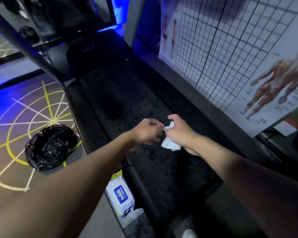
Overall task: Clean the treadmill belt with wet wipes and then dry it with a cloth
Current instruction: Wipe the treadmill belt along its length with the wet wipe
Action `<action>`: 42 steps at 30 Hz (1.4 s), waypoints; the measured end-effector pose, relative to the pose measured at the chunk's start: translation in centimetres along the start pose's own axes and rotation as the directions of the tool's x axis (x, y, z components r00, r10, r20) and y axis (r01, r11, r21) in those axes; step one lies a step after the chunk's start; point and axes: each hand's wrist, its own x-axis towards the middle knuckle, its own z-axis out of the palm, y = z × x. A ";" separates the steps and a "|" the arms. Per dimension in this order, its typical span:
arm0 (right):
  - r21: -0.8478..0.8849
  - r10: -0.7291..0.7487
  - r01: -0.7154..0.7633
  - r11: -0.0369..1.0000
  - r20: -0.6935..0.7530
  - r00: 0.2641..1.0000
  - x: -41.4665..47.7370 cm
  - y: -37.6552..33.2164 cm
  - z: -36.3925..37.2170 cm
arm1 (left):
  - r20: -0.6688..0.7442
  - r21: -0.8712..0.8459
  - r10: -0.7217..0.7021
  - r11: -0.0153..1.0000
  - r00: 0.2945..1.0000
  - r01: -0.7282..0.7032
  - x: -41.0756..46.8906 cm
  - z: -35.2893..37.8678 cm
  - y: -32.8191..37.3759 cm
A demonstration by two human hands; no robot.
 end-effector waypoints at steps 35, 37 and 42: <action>0.033 -0.019 0.005 0.999 0.440 0.898 33.6 -33.9 -1.3 | -0.624 -0.649 -0.386 0.740 0.679 -0.176 22.3 -33.3 14.1; 0.036 -0.023 0.007 0.999 0.453 0.891 34.8 -36.1 -0.7 | -0.634 -0.650 -0.396 0.739 0.664 -0.180 22.6 -36.1 14.4; 0.014 -0.038 0.037 0.999 0.557 0.830 38.6 -41.4 0.7 | -0.641 -0.677 -0.454 0.714 0.620 -0.177 24.6 -42.7 15.3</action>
